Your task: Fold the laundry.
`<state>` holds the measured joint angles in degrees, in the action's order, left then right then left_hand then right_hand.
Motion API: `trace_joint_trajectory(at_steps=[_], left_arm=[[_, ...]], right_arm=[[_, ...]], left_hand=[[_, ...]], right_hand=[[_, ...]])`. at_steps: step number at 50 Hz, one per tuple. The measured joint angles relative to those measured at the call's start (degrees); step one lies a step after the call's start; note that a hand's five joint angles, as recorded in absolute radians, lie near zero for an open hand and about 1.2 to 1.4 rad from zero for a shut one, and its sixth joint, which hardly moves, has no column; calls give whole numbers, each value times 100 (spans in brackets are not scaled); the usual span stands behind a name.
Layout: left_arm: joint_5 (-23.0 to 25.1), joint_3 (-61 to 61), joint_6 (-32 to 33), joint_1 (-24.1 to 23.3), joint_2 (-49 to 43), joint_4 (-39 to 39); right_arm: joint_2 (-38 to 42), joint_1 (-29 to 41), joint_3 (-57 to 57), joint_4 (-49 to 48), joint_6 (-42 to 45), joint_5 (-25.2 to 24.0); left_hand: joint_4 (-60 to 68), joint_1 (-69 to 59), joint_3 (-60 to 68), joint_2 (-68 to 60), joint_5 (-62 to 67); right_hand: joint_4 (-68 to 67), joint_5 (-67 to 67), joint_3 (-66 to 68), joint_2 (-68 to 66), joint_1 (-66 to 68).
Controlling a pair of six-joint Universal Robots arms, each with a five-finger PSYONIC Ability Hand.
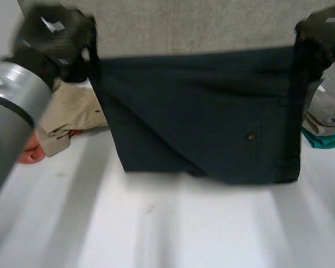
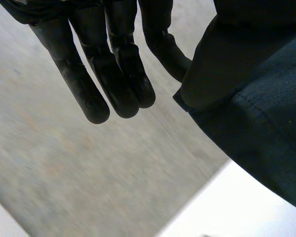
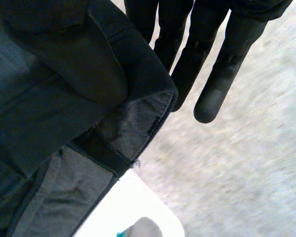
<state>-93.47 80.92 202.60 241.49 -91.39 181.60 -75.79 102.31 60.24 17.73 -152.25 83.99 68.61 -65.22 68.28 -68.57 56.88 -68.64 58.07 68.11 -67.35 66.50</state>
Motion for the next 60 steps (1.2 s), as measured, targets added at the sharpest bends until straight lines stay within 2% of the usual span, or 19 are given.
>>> trace_joint_trajectory(at_steps=[9, 16, 24, 29, 36, 41, 51, 55, 60], left_arm=[[2, -772, -9, -428, -1813, 214], [-47, -2235, 44, -427, -2877, 1101], [-189, -3293, 181, -160, -2917, 3220], [-202, -3169, 214, -76, -2658, 3643], [-193, -2412, 217, -89, -2303, 3523], [-186, -889, 217, -114, -1842, 3275], [-215, 1142, 225, -150, -1781, 2606], [-235, 1590, 223, -199, -1629, 2137], [-243, 1951, 220, -309, -962, 1182]], right_arm=[[1237, 56, -123, -419, -32, -248], [1713, 284, -506, -1950, -244, -24], [1647, 508, -1002, -4798, -533, 254], [1632, 619, -1102, -5569, -651, -8], [1715, 662, -1022, -5323, -745, -302], [1969, 650, -564, -4545, -744, -466], [2494, 642, 668, -3380, -233, -931], [2369, 642, 1274, -3158, 112, -953], [1651, 640, 2163, -2804, 418, -915]], left_hand=[[19, 0, 0, 0, 71], [21, -1, 6, -4, 71], [21, -2, 7, -5, 71], [22, -2, 7, -5, 92], [22, -1, 7, -5, 92], [22, -1, 7, -5, 92], [22, -1, 7, -5, 92], [22, -1, 7, -5, 92], [22, -1, 7, -5, 92]], right_hand=[[0, 0, 0, 0, 25], [0, 0, 8, 0, 25], [-1, 0, 7, 0, 38], [-1, 1, 8, 0, 36], [-2, 1, 7, 0, 36], [-1, 1, 8, 0, 36], [-2, 1, 8, 0, 36], [-2, 1, 8, 0, 36], [-2, 1, 8, 0, 36]])
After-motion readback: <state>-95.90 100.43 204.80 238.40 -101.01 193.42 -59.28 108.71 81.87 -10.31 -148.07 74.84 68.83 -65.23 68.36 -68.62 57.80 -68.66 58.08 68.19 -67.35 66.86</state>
